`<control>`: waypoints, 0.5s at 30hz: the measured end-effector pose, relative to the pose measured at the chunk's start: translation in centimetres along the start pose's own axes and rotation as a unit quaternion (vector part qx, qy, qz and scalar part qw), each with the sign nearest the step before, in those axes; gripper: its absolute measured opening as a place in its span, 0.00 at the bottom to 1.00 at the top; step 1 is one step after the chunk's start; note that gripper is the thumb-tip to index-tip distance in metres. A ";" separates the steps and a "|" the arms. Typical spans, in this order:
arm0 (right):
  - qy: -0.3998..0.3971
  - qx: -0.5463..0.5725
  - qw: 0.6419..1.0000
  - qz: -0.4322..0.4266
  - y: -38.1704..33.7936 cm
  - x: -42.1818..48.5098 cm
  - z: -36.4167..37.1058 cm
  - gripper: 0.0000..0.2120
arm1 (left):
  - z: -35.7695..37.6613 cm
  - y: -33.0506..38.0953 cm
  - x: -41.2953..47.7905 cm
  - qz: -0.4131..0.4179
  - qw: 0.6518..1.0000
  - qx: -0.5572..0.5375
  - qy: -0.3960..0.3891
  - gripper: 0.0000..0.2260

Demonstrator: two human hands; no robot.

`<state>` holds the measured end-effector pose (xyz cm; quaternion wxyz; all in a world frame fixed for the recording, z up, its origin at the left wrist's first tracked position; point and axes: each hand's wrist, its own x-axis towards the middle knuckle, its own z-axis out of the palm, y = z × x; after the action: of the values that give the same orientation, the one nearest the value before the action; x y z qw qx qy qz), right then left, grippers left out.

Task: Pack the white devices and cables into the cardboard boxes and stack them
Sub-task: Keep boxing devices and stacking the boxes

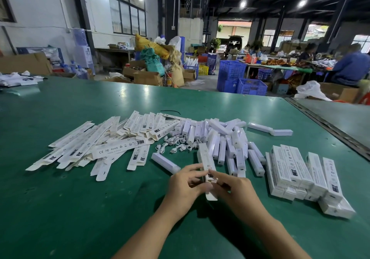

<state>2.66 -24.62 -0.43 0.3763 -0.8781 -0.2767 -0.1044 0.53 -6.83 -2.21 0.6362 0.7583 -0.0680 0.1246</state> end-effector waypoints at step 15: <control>-0.015 -0.038 0.998 -0.048 0.0 0.0 0.3 0.27 | -0.2 -0.6 0.3 0.017 0.997 -0.050 0.056 0.07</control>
<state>2.65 -24.47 -0.63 0.3332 -0.8787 -0.3202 -0.1194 0.99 -6.47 -2.64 0.6738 0.7163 -0.0516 0.1739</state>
